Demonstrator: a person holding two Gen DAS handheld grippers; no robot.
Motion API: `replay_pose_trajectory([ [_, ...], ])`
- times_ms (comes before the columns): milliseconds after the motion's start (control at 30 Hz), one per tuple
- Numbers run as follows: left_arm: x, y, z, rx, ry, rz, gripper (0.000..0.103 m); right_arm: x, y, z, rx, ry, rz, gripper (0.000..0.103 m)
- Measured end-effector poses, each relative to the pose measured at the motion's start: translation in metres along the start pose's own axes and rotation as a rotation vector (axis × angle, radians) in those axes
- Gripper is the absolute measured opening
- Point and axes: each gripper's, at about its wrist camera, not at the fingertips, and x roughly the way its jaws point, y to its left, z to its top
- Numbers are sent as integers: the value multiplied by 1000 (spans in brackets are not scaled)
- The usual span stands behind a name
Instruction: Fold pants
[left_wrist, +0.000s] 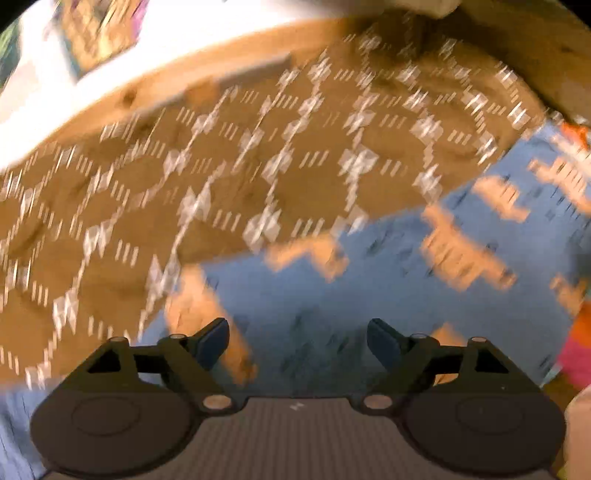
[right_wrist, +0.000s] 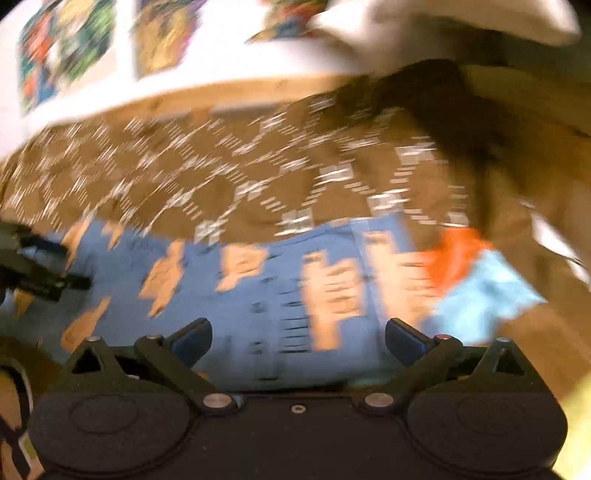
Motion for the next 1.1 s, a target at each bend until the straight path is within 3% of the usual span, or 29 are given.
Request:
replay_pose_trajectory([
  [133, -7, -30, 56, 84, -77, -120, 88, -2, -31, -5, 116, 8, -31, 90],
  [267, -3, -74, 119, 130, -132, -278, 88, -5, -48, -6, 182, -43, -22, 75],
  [467, 30, -159, 174, 274, -107, -426, 84, -4, -62, -14, 160, -47, -21, 58],
  [633, 64, -209, 173, 393, -53, -427, 79, 3, -63, -11, 126, -24, -31, 54],
  [833, 75, -212, 163, 374, -79, -433, 87, 6, -71, -8, 223, 1, -14, 52],
  [900, 73, -209, 168, 360, -68, -434, 87, 6, -72, -7, 251, -2, -24, 35],
  [967, 67, -206, 172, 342, -59, -417, 87, 6, -76, -8, 305, -7, -16, 29],
  [1033, 56, -202, 179, 307, -42, -403, 87, 3, -81, -10, 377, -31, -10, 15],
  [1100, 47, -200, 186, 245, 38, -395, 87, -1, -81, -10, 398, -55, -4, 12],
])
